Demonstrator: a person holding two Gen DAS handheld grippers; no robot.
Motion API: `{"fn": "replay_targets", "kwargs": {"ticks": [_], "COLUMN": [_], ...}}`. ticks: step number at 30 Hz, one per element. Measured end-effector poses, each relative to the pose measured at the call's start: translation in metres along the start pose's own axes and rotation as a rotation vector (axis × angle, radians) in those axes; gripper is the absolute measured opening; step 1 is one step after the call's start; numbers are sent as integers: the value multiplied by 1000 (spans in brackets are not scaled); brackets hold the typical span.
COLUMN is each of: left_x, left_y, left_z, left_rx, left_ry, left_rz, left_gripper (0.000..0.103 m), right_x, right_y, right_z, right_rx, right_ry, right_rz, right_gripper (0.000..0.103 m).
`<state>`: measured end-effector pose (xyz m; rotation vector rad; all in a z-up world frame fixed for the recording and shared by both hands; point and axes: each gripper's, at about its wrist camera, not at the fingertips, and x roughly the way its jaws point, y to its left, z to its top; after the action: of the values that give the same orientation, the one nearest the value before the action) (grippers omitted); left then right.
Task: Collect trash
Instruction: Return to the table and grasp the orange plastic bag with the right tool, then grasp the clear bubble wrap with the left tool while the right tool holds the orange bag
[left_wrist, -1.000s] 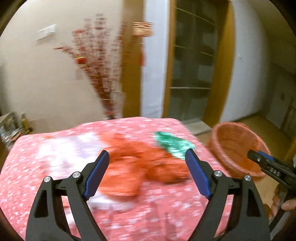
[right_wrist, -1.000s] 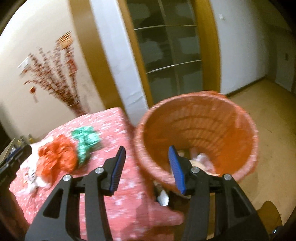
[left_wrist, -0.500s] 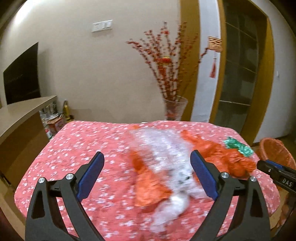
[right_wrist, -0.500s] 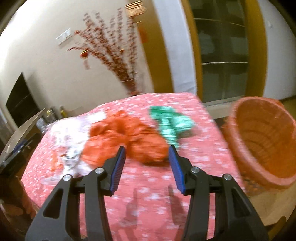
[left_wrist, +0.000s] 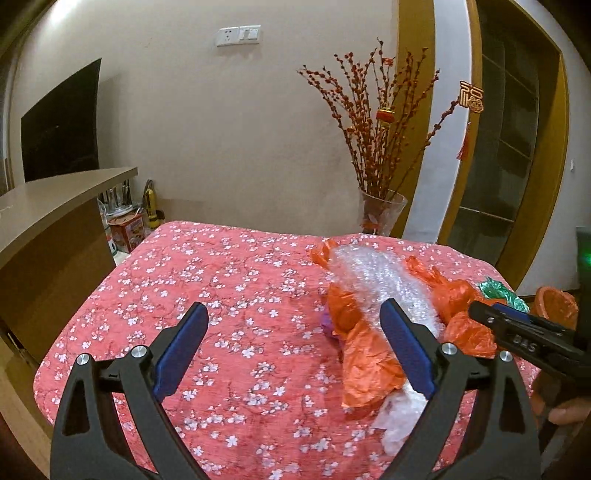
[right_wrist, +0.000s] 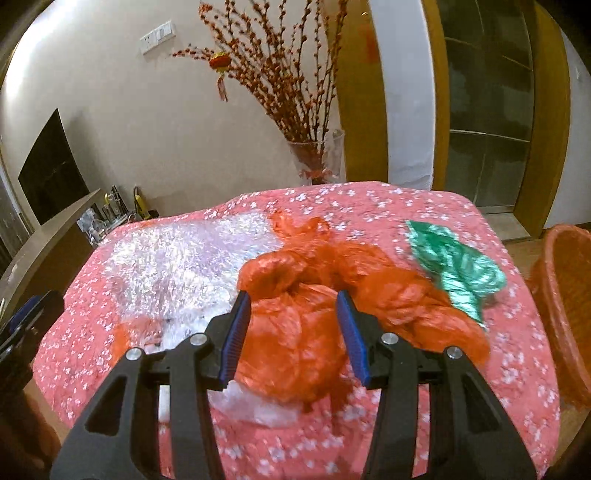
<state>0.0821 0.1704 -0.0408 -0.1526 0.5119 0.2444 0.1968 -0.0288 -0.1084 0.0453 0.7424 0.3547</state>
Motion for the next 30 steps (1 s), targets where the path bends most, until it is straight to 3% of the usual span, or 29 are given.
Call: {"fn": "replay_targets", "kwargs": {"ticks": [6,9,11,19,25,27,30], "left_x": [7,12,17,23,36,47,65], "left_y": [5,6,6,-2,-25,-29,-33], "left_z": [0,0,1,13,28,31,32], "left_rx": [1,-2,-13,-13,54,67,79], "left_ry": [21,44,67,77,73,98,149], "left_rz": [-20,-35,-54,-115,-153,-156,-154], "left_gripper": [93,93,93,91,77,66,59], "right_x": [25,31,26,-14,-42,-46,-43], "right_y": [9,5,4,2,-6,-11,-16], "right_z": [-11,-20,-22,-15,-10,-10,-11], "right_rx": [-62,-64,-65,-46,-22,-14,-4], "right_ry": [80,109,93,-2,-51,-53,-43], "right_rz": [-28,-32,-33,21,34,28,18], "right_gripper": [46,26,16,11,11,11,11]}}
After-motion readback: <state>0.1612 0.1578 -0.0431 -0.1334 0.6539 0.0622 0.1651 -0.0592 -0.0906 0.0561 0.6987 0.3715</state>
